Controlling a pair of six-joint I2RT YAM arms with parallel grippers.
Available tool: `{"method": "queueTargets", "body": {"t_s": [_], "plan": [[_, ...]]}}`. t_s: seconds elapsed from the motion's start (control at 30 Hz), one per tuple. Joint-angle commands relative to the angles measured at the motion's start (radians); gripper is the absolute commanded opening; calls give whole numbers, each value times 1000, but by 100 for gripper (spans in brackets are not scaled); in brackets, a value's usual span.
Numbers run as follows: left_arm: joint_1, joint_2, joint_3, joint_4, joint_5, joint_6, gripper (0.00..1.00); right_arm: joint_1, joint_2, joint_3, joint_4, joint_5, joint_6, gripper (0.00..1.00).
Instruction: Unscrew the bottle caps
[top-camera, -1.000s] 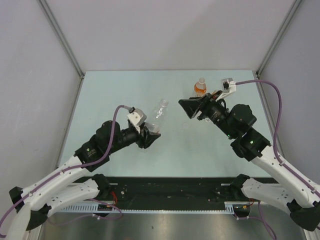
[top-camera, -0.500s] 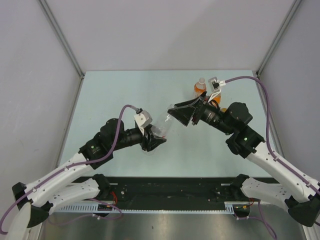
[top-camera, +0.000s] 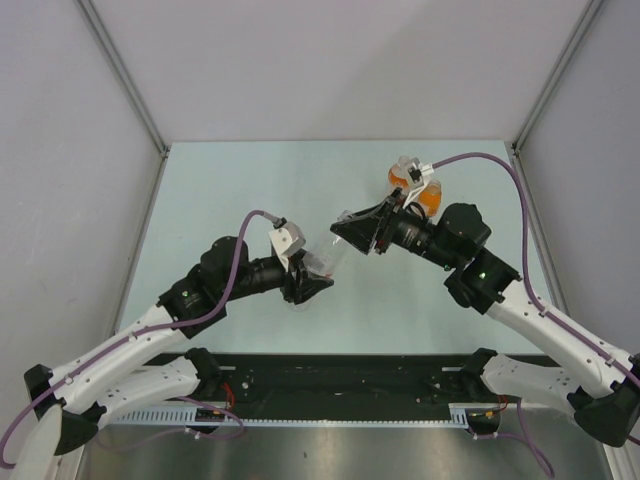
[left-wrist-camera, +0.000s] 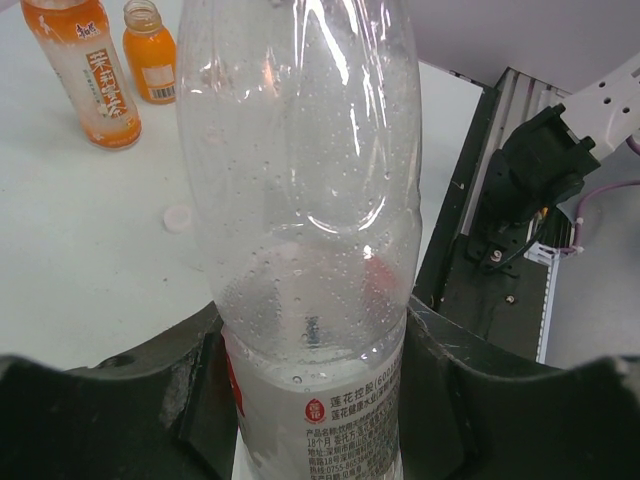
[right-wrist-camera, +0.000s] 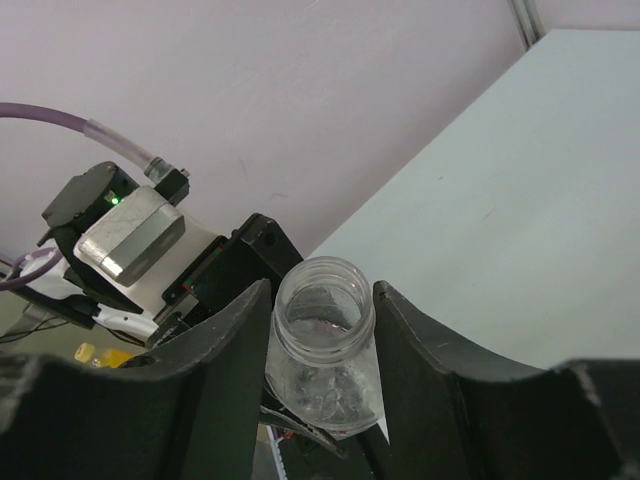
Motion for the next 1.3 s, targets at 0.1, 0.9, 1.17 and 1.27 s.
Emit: {"method": "queueTargets", "body": {"t_s": [0.1, 0.9, 1.17, 1.27], "plan": [[6, -7, 49, 23, 1, 32, 0, 9, 4, 46, -74, -10, -63, 34], [6, -179, 55, -123, -463, 32, 100, 7, -85, 111, -135, 298, -169, 0], [6, -272, 29, -223, -639, 13, 100, 74, 146, 177, -54, 818, -431, 0], [6, -291, 8, -226, -631, 4, 100, 78, 264, 185, 47, 889, -532, 0]]}}
